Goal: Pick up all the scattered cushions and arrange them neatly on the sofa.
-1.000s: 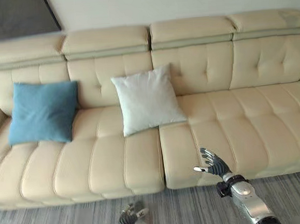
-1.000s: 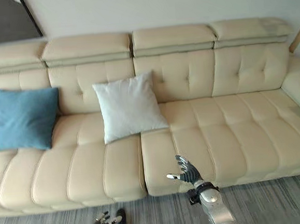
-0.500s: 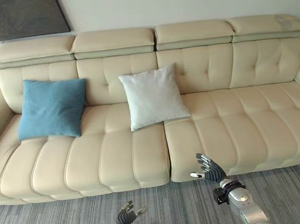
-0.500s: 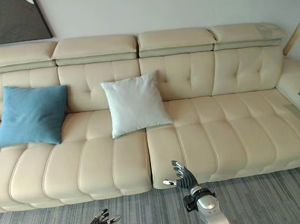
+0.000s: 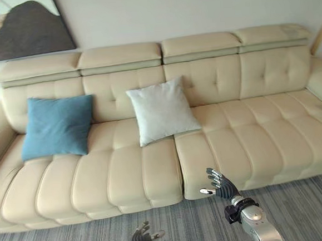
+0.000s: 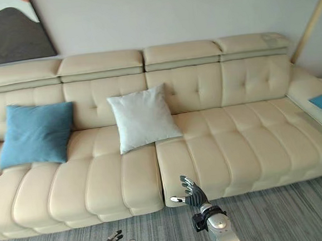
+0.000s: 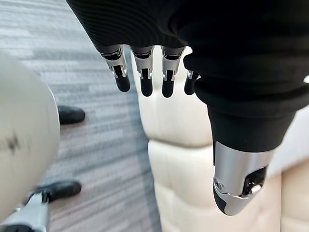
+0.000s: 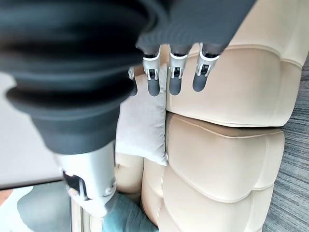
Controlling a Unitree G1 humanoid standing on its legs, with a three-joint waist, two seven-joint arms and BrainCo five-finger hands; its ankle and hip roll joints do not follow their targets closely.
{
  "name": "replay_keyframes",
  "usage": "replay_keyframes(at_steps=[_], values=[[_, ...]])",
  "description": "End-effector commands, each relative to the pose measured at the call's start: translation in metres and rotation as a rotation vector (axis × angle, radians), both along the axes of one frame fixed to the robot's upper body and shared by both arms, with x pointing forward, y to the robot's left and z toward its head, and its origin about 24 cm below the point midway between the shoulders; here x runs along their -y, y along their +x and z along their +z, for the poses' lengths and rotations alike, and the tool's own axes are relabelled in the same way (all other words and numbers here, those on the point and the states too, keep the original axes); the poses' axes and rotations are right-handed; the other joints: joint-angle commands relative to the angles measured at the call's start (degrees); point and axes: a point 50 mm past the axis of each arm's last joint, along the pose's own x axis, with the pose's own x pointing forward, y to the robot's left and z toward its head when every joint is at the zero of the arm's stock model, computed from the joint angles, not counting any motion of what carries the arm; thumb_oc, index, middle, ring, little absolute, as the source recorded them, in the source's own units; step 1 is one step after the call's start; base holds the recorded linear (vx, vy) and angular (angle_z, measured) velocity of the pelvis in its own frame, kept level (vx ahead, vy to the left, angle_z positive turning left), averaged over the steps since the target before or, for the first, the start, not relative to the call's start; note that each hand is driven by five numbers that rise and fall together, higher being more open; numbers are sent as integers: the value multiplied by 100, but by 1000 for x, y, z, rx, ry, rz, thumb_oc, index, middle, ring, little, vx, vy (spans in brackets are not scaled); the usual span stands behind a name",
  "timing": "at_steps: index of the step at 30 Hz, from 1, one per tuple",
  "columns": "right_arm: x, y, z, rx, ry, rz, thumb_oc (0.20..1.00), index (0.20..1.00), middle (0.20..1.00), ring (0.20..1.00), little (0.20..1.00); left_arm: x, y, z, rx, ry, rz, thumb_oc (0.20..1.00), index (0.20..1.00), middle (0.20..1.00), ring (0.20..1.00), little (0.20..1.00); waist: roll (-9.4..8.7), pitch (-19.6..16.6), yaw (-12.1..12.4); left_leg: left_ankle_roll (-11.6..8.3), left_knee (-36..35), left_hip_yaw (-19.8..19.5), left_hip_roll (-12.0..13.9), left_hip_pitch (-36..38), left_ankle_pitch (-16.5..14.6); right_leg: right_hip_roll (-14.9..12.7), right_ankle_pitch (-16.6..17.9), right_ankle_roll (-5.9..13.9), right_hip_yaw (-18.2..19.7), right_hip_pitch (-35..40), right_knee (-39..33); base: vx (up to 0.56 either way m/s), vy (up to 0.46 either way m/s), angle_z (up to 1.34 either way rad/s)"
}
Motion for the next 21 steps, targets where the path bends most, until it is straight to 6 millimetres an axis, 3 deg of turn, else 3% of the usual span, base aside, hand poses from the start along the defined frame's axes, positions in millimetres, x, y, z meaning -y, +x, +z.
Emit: replay_keyframes(at_steps=[1, 2, 3, 4, 5, 8, 13, 15, 16, 17, 18, 19, 20, 21], values=[[-11, 24, 27, 163, 37, 20, 1000, 1000, 1000, 1000, 1000, 4, 17, 9, 84, 0, 2, 1000, 1000, 1000, 1000, 1000, 190, 164, 155, 8, -34, 822, 315, 200, -617, -740, -791, -50, -2578, -6, 545, -149, -26, -214], [-13, 25, 28, 167, 37, 31, 1000, 1000, 1000, 1000, 1000, 4, 16, 9, 85, -4, 14, 1000, 1000, 1000, 1000, 1000, 187, 158, 191, 4, -34, 1086, 365, 228, -599, -888, -717, -35, -3020, 60, 574, -80, -62, -259], [-20, 28, 29, 170, 44, 53, 1000, 1000, 1000, 1000, 1000, 4, 14, 9, 93, -11, 49, 1000, 1000, 1000, 1000, 1000, 150, 169, 284, -79, -34, 1619, 483, 441, -703, -1121, -535, 60, -3763, 320, 520, -66, -97, -198], [-20, 30, 30, 175, 45, 51, 1000, 1000, 1000, 1000, 1000, 5, 16, 10, 101, -15, 58, 1000, 1000, 1000, 1000, 1000, 127, 171, 291, -98, -34, 1845, 496, 501, -691, -1221, -383, 90, -4085, 382, 497, -11, -85, -164], [-21, 30, 30, 175, 46, 52, 1000, 1000, 1000, 1000, 1000, 4, 16, 10, 101, -14, 59, 1000, 1000, 1000, 1000, 1000, 126, 187, 307, -104, -34, 1865, 494, 536, -719, -1218, -370, 117, -4064, 407, 482, -6, -71, -129], [-17, 30, 30, 170, 43, 39, 1000, 1000, 1000, 1000, 1000, 8, 18, 11, 103, -20, 39, 1000, 1000, 1000, 1000, 1000, 50, 79, 240, -214, -34, 2297, 479, 642, -754, -1267, -113, 218, -4548, 674, 134, 25, -151, -162], [-7, 18, 28, 156, 30, 32, 1000, 1000, 1000, 1000, 1000, 12, 14, 9, 85, -24, 34, 1000, 1000, 1000, 1000, 1000, 153, -43, 4, -491, -34, 2688, 723, 1006, -725, -908, -330, 55, -3939, 705, -112, 133, -281, -48], [-6, 16, 27, 150, 27, 33, 1000, 1000, 1000, 1000, 1000, 13, 13, 9, 82, -27, 33, 1000, 1000, 1000, 1000, 1000, 189, -66, -41, -558, -34, 2759, 760, 1096, -713, -837, -386, 3, -3860, 726, -112, 134, -242, -62], [-1, 13, 24, 136, 25, 21, 1000, 1000, 1000, 1000, 1000, 14, 15, 9, 83, -30, 29, 1000, 1000, 1000, 1000, 1000, 248, -110, -143, -770, 83, 2898, 834, 1260, -704, -688, -535, -127, -3697, 759, -112, 125, -233, -31], [0, 13, 24, 136, 25, 21, 1000, 1000, 1000, 1000, 1000, 15, 15, 9, 83, -30, 29, 1000, 1000, 1000, 1000, 1000, 254, -100, -126, -787, 100, 2914, 851, 1274, -712, -673, -547, -137, -3679, 768, -112, 235, -478, -15], [0, 11, 22, 126, 22, 28, 1000, 1000, 1000, 1000, 1000, 15, 15, 9, 87, -37, 40, 1000, 1000, 1000, 1000, 1000, 229, -60, -131, -978, 1178, 2869, 1141, 1055, -875, -565, -744, -280, -3472, 827, -112, 279, -523, -19], [0, 11, 21, 119, 15, 41, 1000, 1000, 1000, 1000, 1000, 16, 16, 10, 99, -51, 58, 1000, 1000, 1000, 1000, 1000, 175, 6, -41, -1020, 2493, 2162, 1408, 627, -710, -445, -908, -422, -3112, 881, -112, 273, -523, -34], [0, 11, 22, 119, 15, 41, 1000, 1000, 1000, 1000, 1000, 16, 16, 10, 99, -51, 57, 1000, 1000, 1000, 1000, 1000, 196, 2, -50, -1037, 2602, 2124, 1464, 560, -752, -411, -925, -440, -3124, 873, -112, 233, -366, -82], [1, 9, 21, 115, 14, 45, 1000, 1000, 1000, 1000, 1000, 17, 16, 11, 108, -56, 66, 1000, 1000, 1000, 1000, 1000, 181, 21, -29, -956, 2971, 1681, 1480, 346, -776, -358, -1007, -495, -2973, 903, -112, 99, -158, -98]])
